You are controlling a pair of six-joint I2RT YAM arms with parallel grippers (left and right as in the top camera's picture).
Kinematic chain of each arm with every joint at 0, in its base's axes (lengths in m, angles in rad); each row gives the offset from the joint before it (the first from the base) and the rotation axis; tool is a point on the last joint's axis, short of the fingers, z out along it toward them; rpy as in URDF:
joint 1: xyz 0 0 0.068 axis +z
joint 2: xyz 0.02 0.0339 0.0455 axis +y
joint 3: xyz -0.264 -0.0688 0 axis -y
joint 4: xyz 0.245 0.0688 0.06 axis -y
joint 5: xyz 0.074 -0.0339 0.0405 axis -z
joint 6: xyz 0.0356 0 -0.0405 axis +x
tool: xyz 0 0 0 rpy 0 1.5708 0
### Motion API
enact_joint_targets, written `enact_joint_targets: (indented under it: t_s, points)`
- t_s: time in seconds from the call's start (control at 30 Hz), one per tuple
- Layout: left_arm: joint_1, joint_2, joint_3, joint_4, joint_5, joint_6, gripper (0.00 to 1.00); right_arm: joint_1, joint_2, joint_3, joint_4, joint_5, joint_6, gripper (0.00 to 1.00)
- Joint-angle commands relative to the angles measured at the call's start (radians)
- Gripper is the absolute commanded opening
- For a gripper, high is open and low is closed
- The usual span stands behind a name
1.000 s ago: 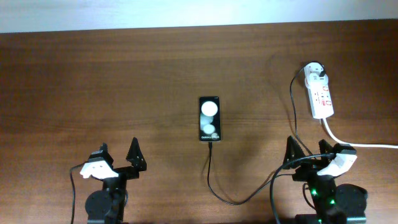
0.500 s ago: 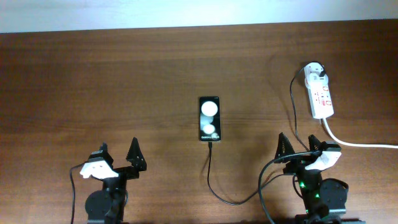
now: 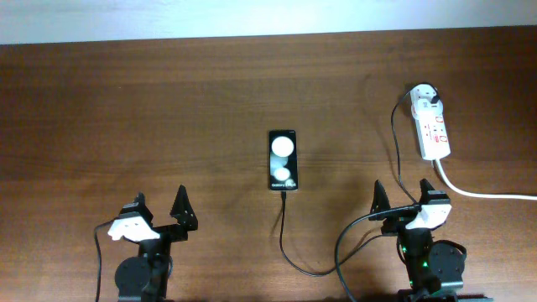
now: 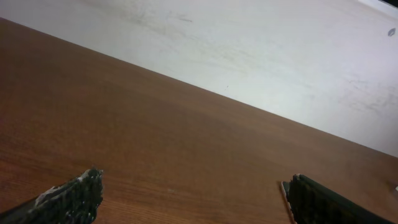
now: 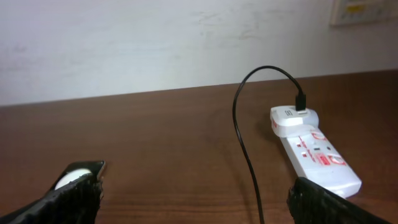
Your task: Plug charger to phone and switch on socket
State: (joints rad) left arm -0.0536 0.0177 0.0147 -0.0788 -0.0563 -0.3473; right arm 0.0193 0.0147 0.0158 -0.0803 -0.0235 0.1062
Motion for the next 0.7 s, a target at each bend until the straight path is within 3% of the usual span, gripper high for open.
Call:
enact_joint_targets:
  t_s: [0.0,0.67]
  points:
    - [0.004,-0.002,-0.006,-0.001,0.008,0.005,0.99,0.015,-0.011,-0.01,0.002,0.011,-0.062,0.99]
    - [0.004,-0.002,-0.006,-0.001,0.008,0.005,0.99,0.013,-0.011,-0.01,0.003,0.013,-0.062,0.99]
